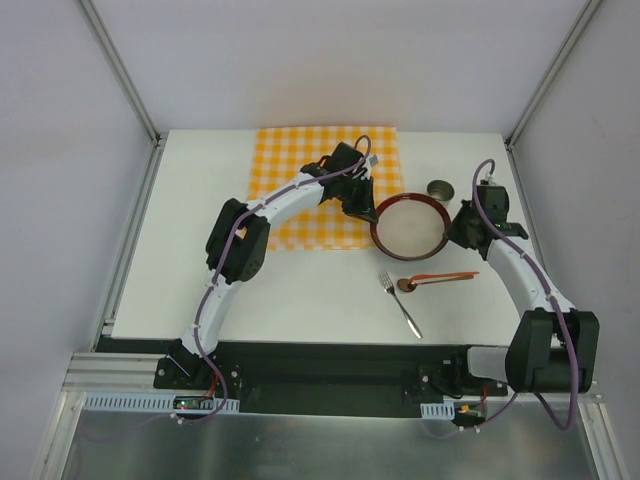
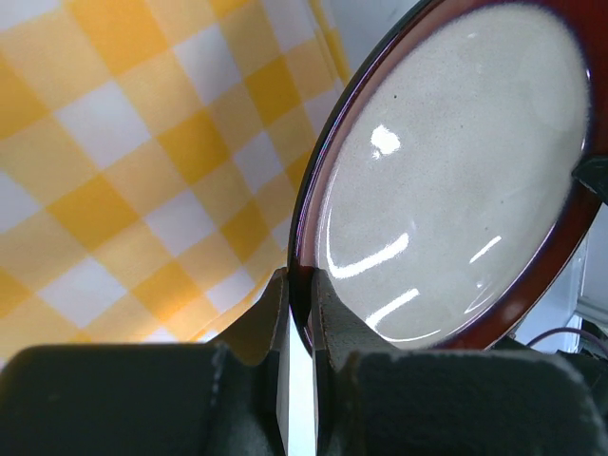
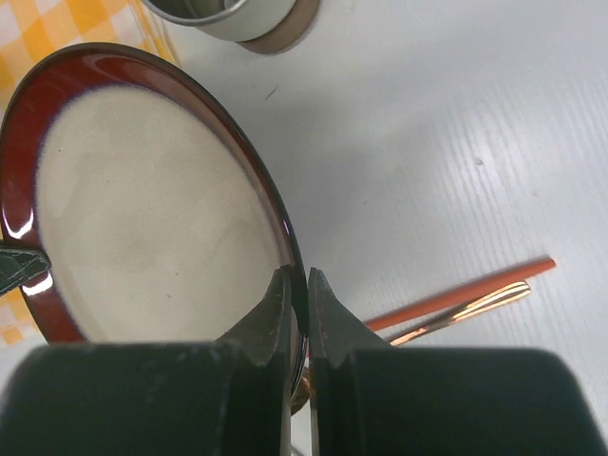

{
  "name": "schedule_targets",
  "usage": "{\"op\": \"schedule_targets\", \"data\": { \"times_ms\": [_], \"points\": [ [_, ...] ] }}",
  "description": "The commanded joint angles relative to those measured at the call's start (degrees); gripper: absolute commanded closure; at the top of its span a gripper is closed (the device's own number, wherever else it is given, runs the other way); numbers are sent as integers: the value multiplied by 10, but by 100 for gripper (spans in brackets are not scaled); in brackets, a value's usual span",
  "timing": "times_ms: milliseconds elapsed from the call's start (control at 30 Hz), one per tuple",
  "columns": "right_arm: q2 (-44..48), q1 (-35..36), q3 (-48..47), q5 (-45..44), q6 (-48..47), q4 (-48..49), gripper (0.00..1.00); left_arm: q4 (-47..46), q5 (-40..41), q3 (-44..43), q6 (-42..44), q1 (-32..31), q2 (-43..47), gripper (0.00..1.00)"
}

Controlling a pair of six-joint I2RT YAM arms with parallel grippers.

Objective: Set the dinner table for one person
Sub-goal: Pick up the plate at the center of the board, then place the plate on the napkin.

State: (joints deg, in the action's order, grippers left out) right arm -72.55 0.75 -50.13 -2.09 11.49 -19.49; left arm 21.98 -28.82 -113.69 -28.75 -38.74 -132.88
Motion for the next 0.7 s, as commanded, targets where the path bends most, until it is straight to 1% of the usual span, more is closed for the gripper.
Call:
{"op": "schedule_targets", "data": {
  "times_ms": [0,200,433,667],
  "points": [
    [-33,29,-59,-10,-6,43,99,2,3,14,51,10,65,100],
    [-108,54,-104,2,-14,39,99,2,10,37,54,38,75,100],
    [-213,86,-189,16,-26,29,99,0,21,64,57,82,81,100],
    [-318,108,-297,45,-37,2,99,2,32,59,62,122,74,100]
  ]
}}
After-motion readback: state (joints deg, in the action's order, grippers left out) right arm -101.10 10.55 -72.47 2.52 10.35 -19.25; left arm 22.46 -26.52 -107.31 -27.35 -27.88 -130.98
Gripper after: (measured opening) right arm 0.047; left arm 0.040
